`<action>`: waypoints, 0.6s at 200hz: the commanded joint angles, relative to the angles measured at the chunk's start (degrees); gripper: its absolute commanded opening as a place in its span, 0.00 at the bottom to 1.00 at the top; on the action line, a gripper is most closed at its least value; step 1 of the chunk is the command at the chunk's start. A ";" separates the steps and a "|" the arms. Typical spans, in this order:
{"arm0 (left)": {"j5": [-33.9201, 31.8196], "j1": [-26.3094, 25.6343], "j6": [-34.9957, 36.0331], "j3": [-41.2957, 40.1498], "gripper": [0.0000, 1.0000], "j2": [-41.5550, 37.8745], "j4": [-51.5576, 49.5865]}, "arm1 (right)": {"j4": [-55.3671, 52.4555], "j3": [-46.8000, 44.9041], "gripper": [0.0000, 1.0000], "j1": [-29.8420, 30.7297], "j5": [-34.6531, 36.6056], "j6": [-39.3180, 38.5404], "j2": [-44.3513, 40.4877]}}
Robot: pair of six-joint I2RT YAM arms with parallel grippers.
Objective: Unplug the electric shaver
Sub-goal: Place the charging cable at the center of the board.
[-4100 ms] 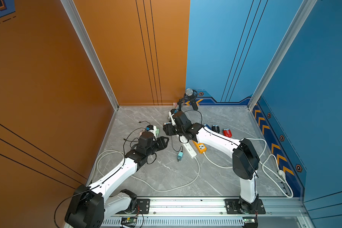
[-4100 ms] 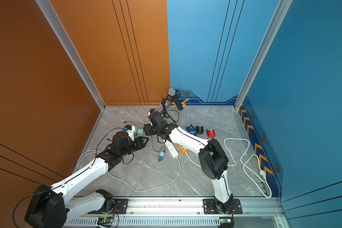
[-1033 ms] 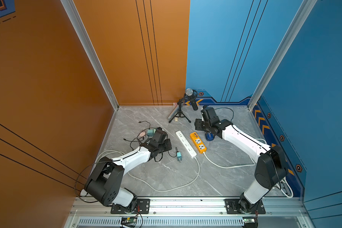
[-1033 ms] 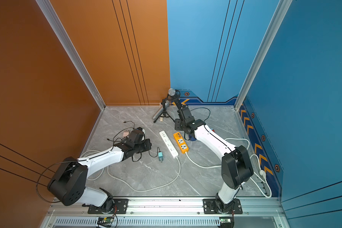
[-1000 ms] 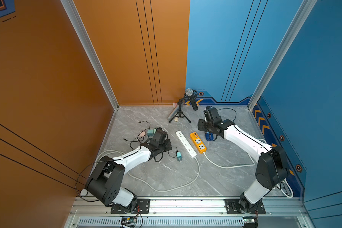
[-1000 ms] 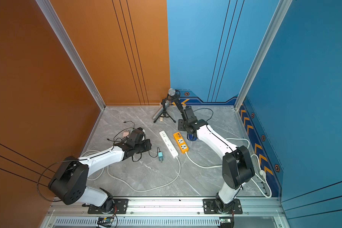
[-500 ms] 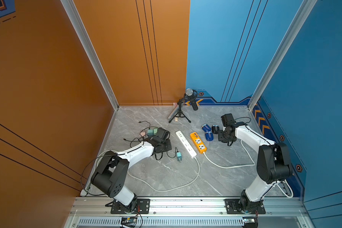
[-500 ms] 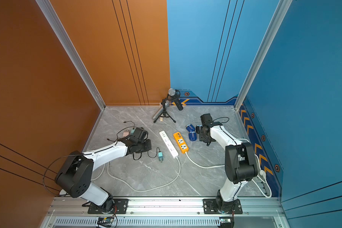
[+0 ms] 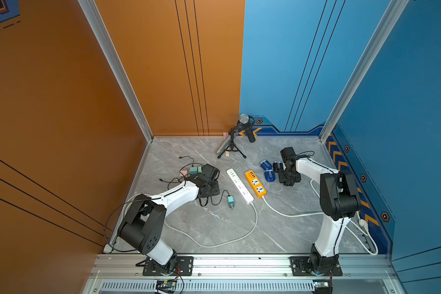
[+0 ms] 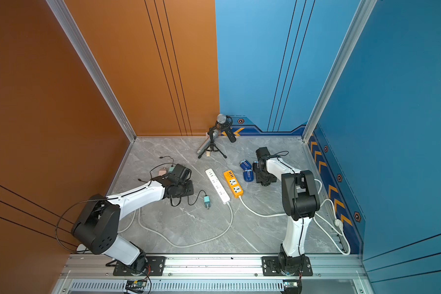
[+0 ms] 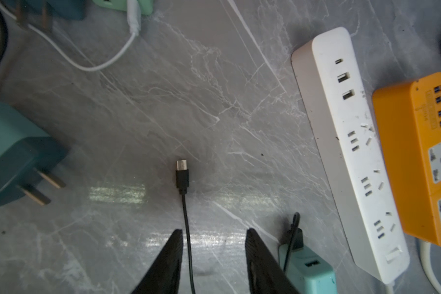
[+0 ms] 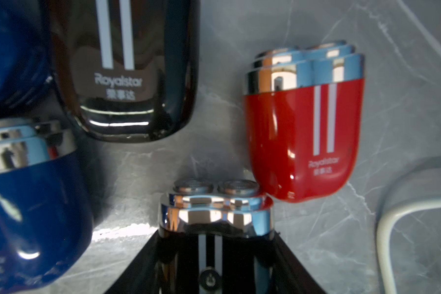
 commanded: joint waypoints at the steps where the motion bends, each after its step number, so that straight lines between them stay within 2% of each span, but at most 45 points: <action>1: -3.34 -1.05 0.33 2.13 0.56 -0.55 -4.57 | -0.36 1.23 0.39 -0.68 0.06 -0.72 2.89; 29: -4.81 -2.55 1.31 4.01 0.61 -0.96 -7.50 | 0.04 1.41 0.42 -0.79 -0.93 -0.36 3.79; 69: -6.22 -6.05 2.40 8.92 0.68 -0.22 -13.07 | 0.17 1.56 0.54 -1.29 -2.59 0.77 3.67; 120: -5.61 -10.25 1.51 14.38 0.70 3.44 -18.88 | 0.08 1.63 0.68 -1.26 -3.25 2.63 1.37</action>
